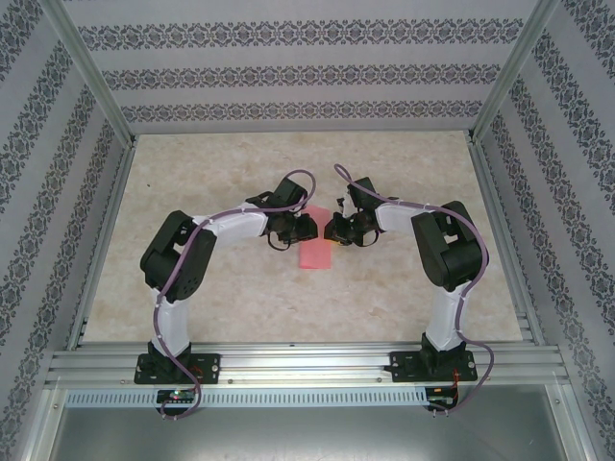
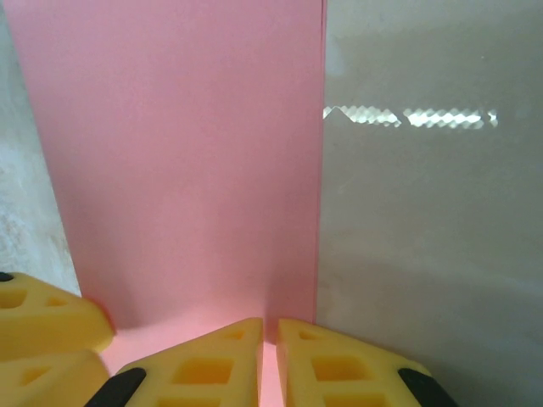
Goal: Fold a paper plane with a square sheet of paper (fold left side to right side)
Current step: Hold the square sheet of paper at the center of the table.
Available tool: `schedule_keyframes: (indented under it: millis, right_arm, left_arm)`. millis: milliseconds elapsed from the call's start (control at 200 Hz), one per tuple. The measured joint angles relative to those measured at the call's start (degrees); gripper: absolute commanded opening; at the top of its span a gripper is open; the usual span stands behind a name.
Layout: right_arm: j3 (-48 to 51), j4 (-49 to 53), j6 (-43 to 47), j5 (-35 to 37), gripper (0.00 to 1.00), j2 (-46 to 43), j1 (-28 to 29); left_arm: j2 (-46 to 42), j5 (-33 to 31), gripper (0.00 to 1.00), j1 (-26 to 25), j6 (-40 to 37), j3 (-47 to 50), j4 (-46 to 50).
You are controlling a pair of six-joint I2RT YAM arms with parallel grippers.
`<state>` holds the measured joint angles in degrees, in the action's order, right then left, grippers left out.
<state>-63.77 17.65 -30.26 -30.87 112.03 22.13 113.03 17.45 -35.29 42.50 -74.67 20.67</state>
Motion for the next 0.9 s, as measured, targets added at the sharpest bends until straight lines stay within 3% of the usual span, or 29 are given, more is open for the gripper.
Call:
schedule_keyframes:
  millis: [904]
  right_arm:
    - [-0.2,0.6,0.2,-0.2,0.16,-0.5,0.0]
  left_arm:
    - [1.2,0.2,0.17,2.0,-0.8,4.6,-3.4]
